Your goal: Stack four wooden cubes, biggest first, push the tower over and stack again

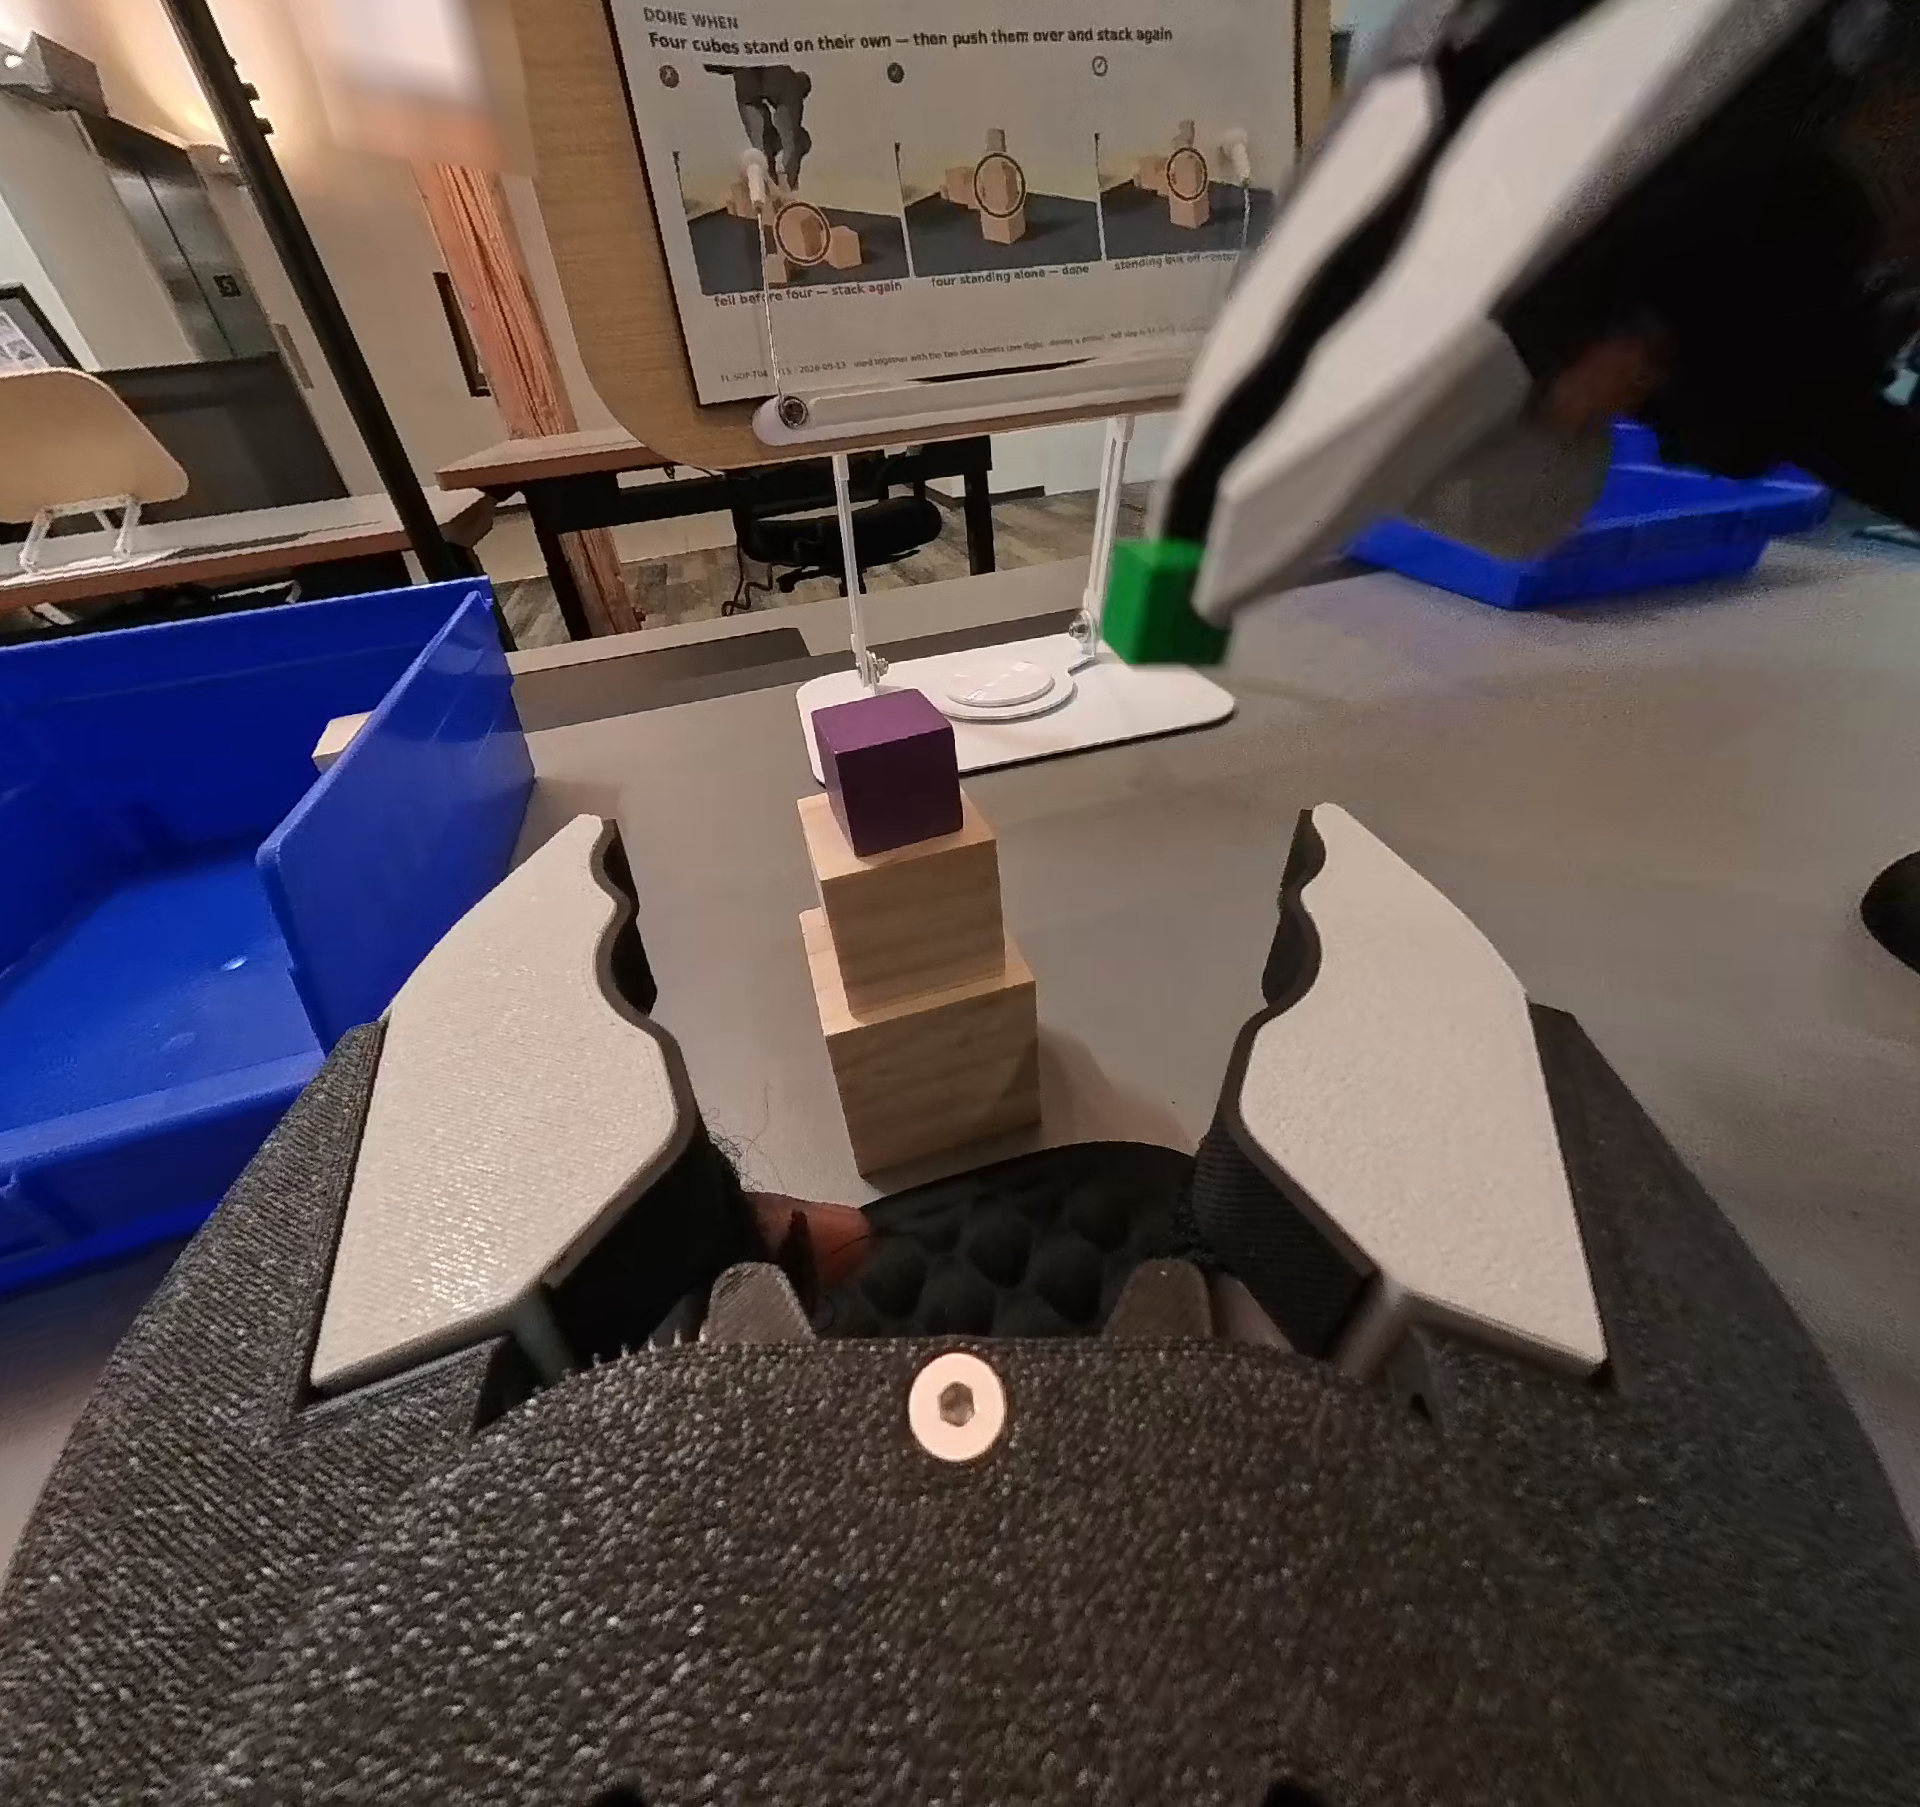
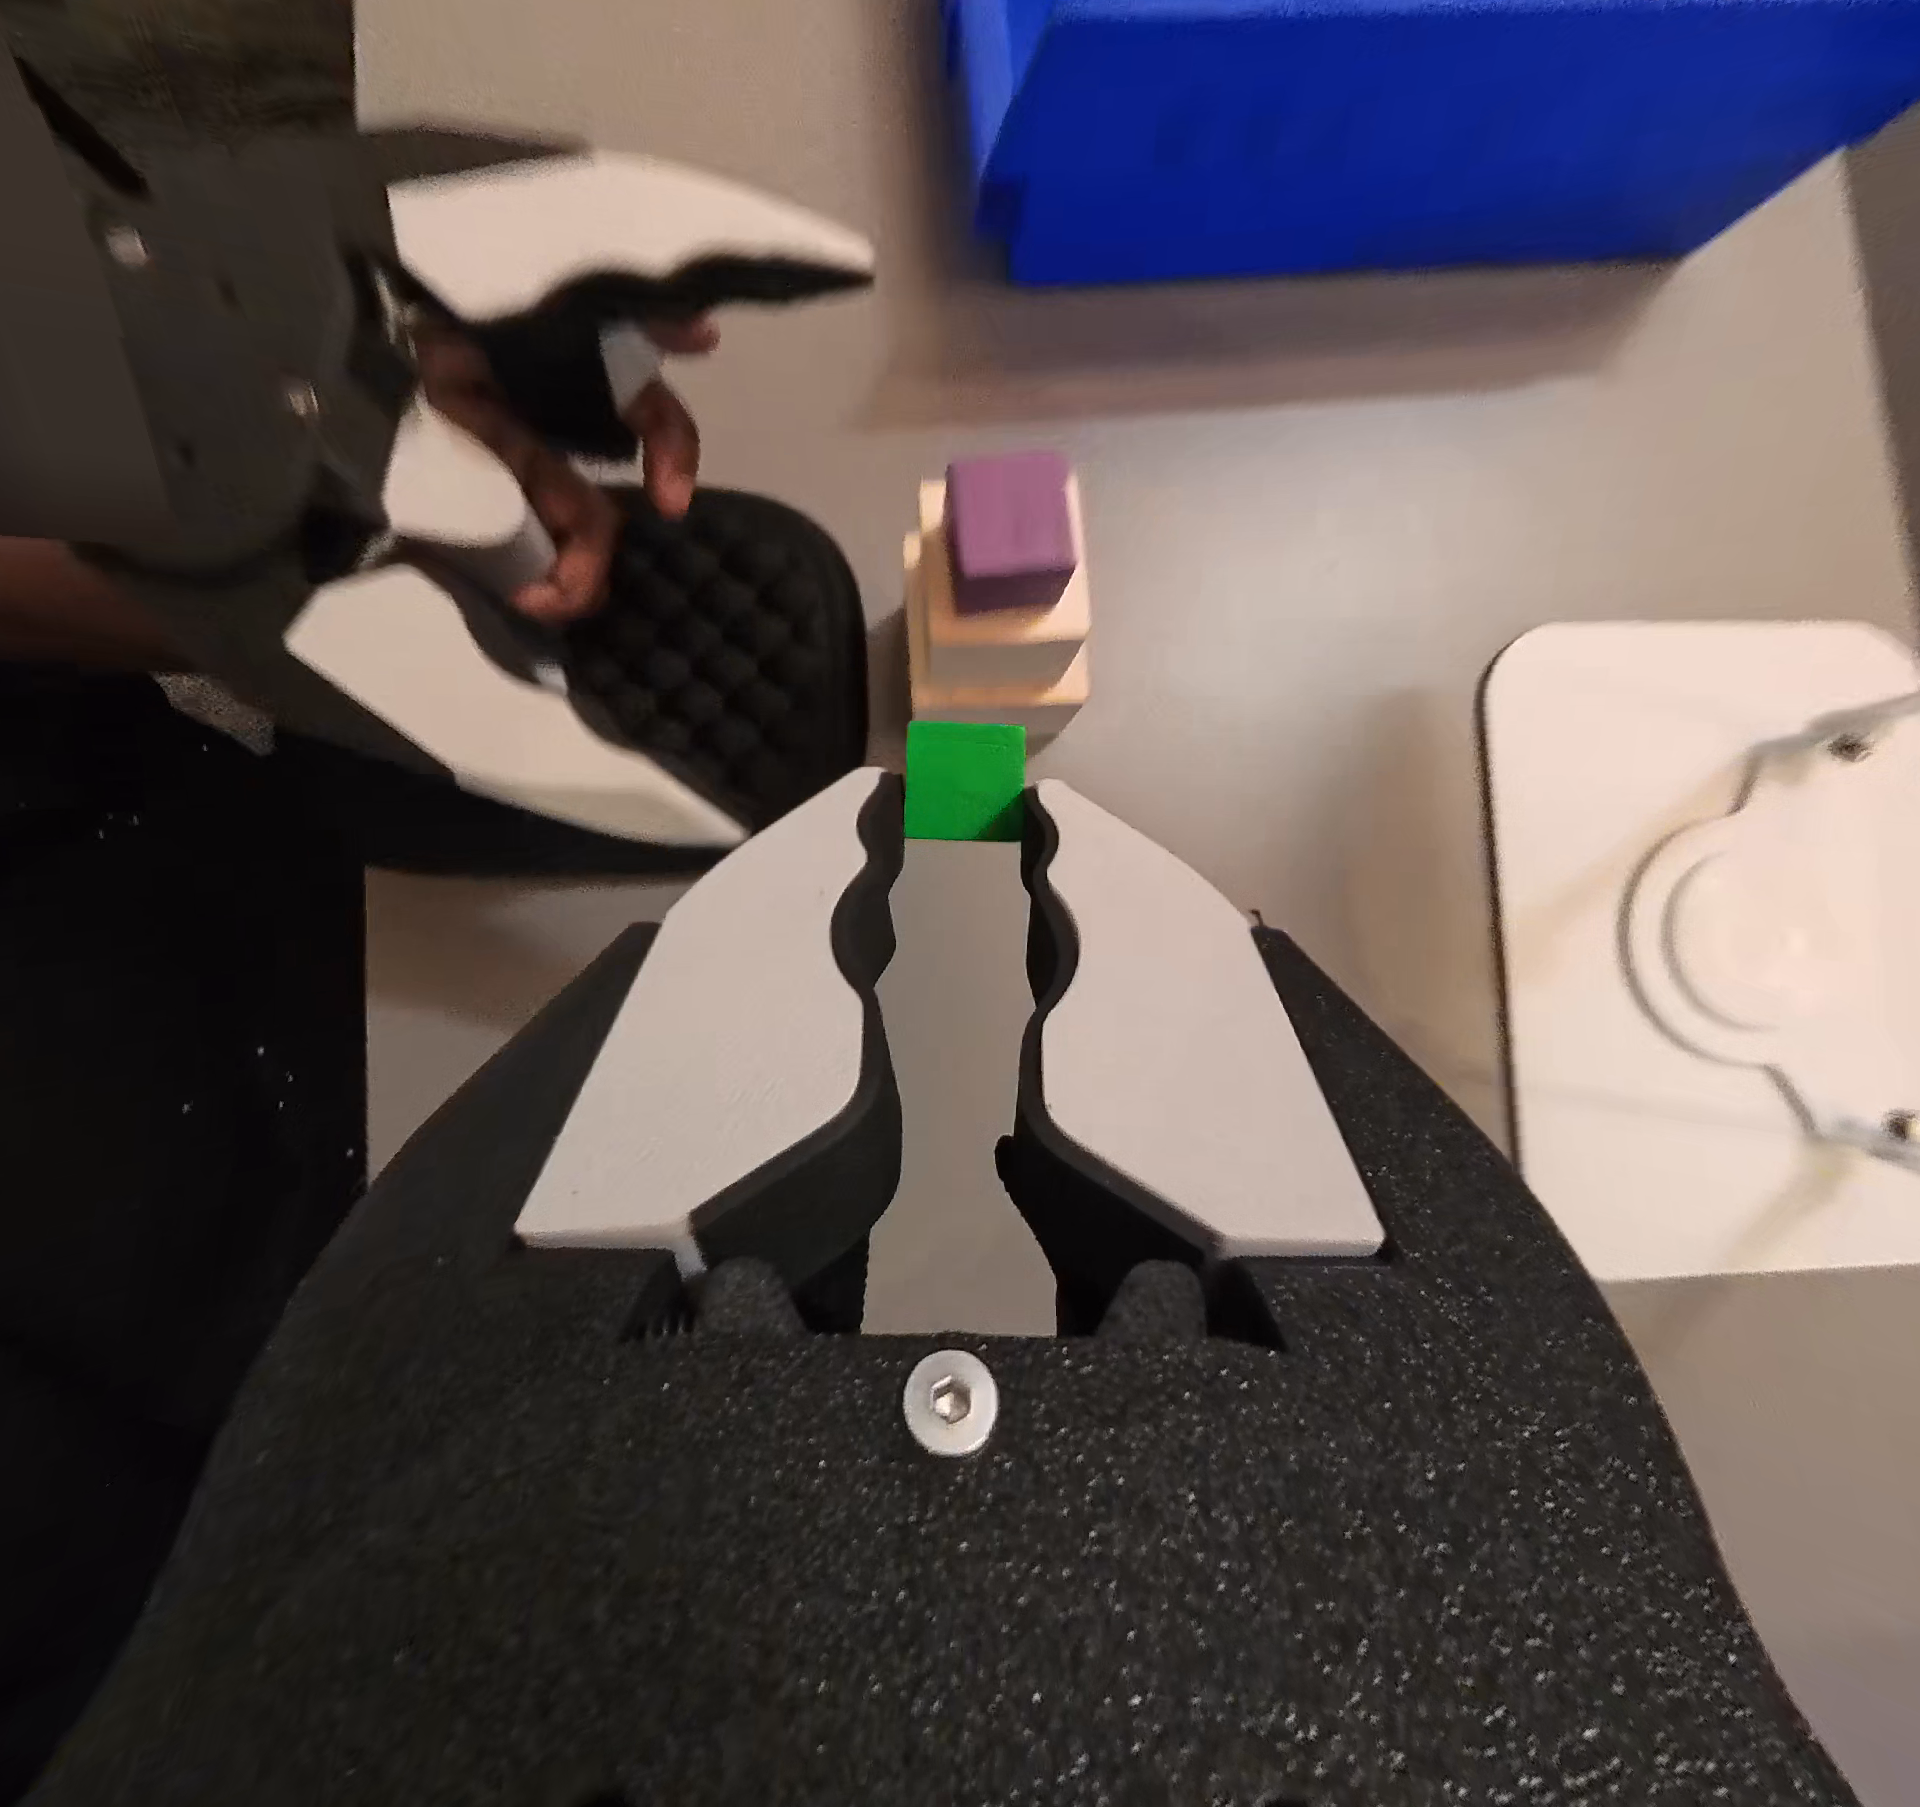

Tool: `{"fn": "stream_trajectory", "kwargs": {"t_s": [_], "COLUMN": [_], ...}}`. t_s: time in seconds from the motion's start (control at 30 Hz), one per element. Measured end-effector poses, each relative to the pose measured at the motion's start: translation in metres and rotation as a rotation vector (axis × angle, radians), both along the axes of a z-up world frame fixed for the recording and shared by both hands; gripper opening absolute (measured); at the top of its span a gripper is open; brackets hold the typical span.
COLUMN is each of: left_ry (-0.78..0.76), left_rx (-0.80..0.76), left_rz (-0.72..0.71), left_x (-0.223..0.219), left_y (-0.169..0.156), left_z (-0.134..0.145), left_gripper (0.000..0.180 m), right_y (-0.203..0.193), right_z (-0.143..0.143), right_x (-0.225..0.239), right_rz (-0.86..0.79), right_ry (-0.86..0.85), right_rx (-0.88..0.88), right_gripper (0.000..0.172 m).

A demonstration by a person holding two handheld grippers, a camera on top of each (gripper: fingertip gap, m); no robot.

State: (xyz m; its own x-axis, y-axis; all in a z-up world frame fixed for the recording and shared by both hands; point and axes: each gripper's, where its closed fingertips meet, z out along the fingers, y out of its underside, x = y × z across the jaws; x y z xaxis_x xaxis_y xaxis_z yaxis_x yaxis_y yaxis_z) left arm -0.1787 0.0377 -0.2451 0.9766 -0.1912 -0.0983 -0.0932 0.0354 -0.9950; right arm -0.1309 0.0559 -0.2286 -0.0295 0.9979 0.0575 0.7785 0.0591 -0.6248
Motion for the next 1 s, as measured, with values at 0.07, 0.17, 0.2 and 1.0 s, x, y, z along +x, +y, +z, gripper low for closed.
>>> {"fn": "stream_trajectory", "kwargs": {"t_s": [0.07, 0.17, 0.2, 1.0], "left_ry": [-0.001, -0.005, -0.007, -0.013], "left_rx": [-0.001, 0.001, 0.001, 0.005], "left_rz": [-0.001, -0.002, -0.003, -0.006], "left_x": [0.000, 0.000, 0.000, -0.001], "left_y": [0.000, 0.000, 0.000, -0.001], "left_z": [0.000, 0.000, 0.000, 0.001], "left_gripper": [0.116, 0.116, 0.116, 0.114], "right_y": [0.006, 0.012, 0.013, 0.010], "right_z": [0.014, 0.015, 0.012, -0.006], "right_x": [-0.015, -0.034, -0.039, -0.060], "right_rz": [0.009, 0.027, 0.034, 0.104], "right_ry": [0.005, -0.042, -0.065, -0.178], "right_rx": [0.004, -0.006, -0.007, 0.012], "right_gripper": [0.021, 0.021, 0.021, 0.021]}}
